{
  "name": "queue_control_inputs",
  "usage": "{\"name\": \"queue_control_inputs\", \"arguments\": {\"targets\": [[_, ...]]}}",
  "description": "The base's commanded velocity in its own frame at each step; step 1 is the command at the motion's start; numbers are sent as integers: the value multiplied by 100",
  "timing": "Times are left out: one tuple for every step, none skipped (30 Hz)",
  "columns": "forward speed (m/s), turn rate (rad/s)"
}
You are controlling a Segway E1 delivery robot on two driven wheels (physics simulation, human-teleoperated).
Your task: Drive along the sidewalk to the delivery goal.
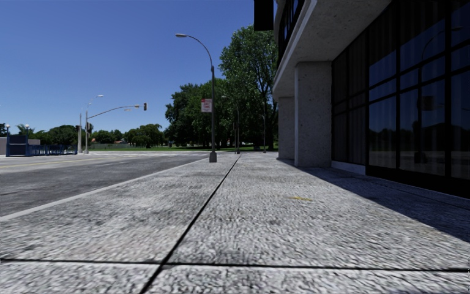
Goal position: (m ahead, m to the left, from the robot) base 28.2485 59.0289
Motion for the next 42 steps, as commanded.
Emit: {"name": "queue_control_inputs", "arguments": {"targets": [[200,0],[200,0],[200,0],[200,0],[200,0],[200,0],[200,0],[200,0],[200,0],[200,0],[200,0],[200,0],[200,0],[200,0],[200,0],[200,0],[200,0],[200,0],[200,0],[200,0],[200,0],[200,0],[200,0],[200,0],[200,0],[200,0],[200,0],[200,0],[200,0],[200,0],[200,0],[200,0],[200,0],[200,0],[200,0],[200,0],[200,0],[200,0],[200,0],[200,0],[200,0],[200,0]]}}
